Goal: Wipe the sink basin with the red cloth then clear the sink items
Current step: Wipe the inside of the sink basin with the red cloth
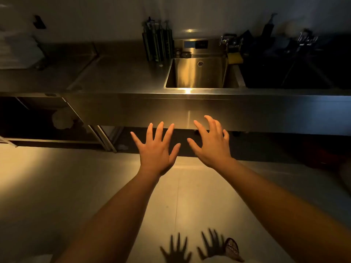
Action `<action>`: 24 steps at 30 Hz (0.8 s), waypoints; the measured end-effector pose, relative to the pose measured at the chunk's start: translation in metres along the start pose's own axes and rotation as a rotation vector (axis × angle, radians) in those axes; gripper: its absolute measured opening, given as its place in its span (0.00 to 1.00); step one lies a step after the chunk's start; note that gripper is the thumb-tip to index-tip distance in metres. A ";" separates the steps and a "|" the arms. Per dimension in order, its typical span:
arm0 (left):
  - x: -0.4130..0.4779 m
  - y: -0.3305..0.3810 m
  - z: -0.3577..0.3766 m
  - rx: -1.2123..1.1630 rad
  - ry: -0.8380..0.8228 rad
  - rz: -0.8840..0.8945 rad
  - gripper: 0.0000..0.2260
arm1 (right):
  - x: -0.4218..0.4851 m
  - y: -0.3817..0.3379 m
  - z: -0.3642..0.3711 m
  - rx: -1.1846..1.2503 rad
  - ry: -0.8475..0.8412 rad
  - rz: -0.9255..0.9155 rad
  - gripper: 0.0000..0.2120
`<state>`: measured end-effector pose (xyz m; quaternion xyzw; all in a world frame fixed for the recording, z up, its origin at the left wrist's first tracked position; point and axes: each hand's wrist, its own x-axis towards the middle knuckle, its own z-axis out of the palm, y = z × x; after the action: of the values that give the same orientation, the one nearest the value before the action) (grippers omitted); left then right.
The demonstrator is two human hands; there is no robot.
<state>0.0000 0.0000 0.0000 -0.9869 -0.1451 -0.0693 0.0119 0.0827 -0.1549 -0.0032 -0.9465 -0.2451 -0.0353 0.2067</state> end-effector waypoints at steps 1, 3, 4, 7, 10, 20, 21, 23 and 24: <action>0.004 0.003 -0.001 0.007 -0.013 -0.005 0.32 | 0.003 0.004 -0.001 -0.006 0.001 0.013 0.29; 0.015 0.011 0.001 0.036 0.027 0.009 0.33 | 0.011 0.015 -0.002 -0.030 0.023 0.027 0.29; 0.020 0.012 0.005 0.041 0.045 0.016 0.33 | 0.015 0.022 -0.002 -0.024 0.031 0.029 0.28; 0.044 0.031 0.008 0.039 0.047 0.025 0.34 | 0.031 0.043 -0.004 -0.008 0.051 0.035 0.28; 0.073 0.056 0.016 0.041 0.049 0.040 0.34 | 0.052 0.070 -0.010 -0.005 0.046 0.062 0.27; 0.189 0.174 0.037 0.063 0.084 0.129 0.29 | 0.131 0.198 -0.050 0.012 0.035 0.070 0.24; 0.199 0.185 0.038 0.065 0.084 0.136 0.29 | 0.138 0.211 -0.053 0.008 0.034 0.080 0.24; 0.216 0.206 0.041 0.065 0.086 0.151 0.29 | 0.149 0.234 -0.059 0.015 0.038 0.096 0.24; 0.224 0.216 0.043 0.067 0.085 0.160 0.28 | 0.153 0.245 -0.061 0.023 0.042 0.100 0.23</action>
<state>0.2801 -0.1413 -0.0115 -0.9906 -0.0674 -0.1049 0.0565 0.3363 -0.3055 -0.0137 -0.9542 -0.1933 -0.0420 0.2243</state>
